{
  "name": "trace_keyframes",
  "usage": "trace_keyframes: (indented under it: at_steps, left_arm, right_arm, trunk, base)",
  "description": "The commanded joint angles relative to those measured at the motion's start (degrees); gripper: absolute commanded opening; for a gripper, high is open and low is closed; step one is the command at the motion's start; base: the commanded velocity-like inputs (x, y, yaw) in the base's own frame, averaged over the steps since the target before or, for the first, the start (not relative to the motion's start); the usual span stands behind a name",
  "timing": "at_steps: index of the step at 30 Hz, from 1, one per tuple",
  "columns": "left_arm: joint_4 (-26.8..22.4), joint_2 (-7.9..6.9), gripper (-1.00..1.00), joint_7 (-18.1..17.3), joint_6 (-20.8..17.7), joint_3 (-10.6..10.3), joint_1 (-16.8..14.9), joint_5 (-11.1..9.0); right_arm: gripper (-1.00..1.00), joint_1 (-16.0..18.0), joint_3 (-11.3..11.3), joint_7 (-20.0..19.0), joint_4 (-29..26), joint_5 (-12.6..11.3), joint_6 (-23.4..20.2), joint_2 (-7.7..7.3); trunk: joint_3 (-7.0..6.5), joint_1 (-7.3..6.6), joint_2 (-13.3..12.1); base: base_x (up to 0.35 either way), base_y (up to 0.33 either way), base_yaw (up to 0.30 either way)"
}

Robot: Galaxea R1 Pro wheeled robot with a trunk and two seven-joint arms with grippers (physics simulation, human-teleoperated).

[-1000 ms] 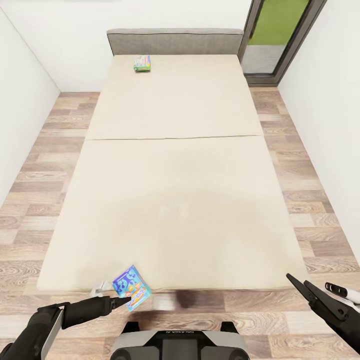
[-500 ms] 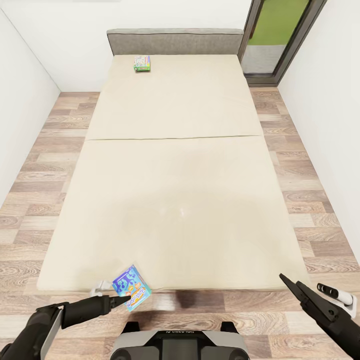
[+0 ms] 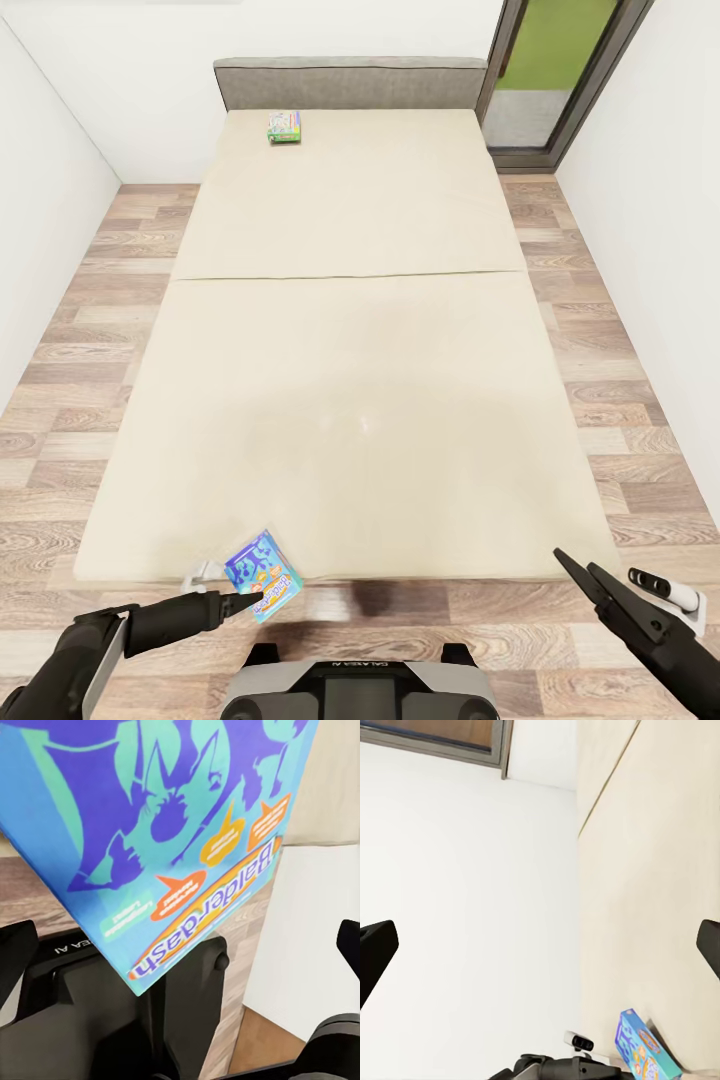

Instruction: Put all the toys in the child's room - the three board games (two on the bed and one on the table), the two jigsaw puzzles on the table, and the tennis ball on the table - inside the toy box on the table in the child's room.

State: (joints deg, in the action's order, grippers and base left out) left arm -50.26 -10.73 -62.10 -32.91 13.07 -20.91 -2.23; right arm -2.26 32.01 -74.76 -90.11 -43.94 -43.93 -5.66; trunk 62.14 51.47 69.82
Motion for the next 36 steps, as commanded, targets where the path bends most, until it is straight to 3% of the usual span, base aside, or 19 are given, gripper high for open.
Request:
trace_keyframes:
  at_steps: [1, 12, 29, 36]
  left_arm:
    - [0.0, 0.0, 1.0, -0.1, -0.6, 0.0, 0.0, -0.2]
    - [0.0, -0.02, 1.0, -0.1, -0.6, 0.0, 0.0, -0.2]
    - [0.0, -0.16, 1.0, -0.1, -0.6, 0.0, 0.0, -0.2]
    - [0.0, -0.23, 1.0, -0.1, -0.6, 0.0, 0.0, -0.2]
  right_arm:
    - [1.0, 0.0, 0.0, 0.0, 0.0, -0.2, -0.5, -0.01]
    - [1.0, 0.0, 0.0, 0.0, 0.0, 0.9, -0.5, 0.09]
    - [1.0, 0.0, -0.1, 0.0, 0.0, 1.0, -0.5, 0.11]
    - [1.0, 0.0, -0.1, 0.0, 0.0, 1.0, -0.5, 0.12]
  trunk:
    - [0.02, 0.01, 0.0]
    - [1.64, 1.98, 3.6]
    - [1.64, 1.98, 3.6]
    - [2.71, 3.3, 6.0]
  base:
    - [0.0, 0.0, 0.0]
    - [0.0, 0.0, 0.0]
    - [0.0, 0.0, 0.0]
    - [0.0, 0.0, 0.0]
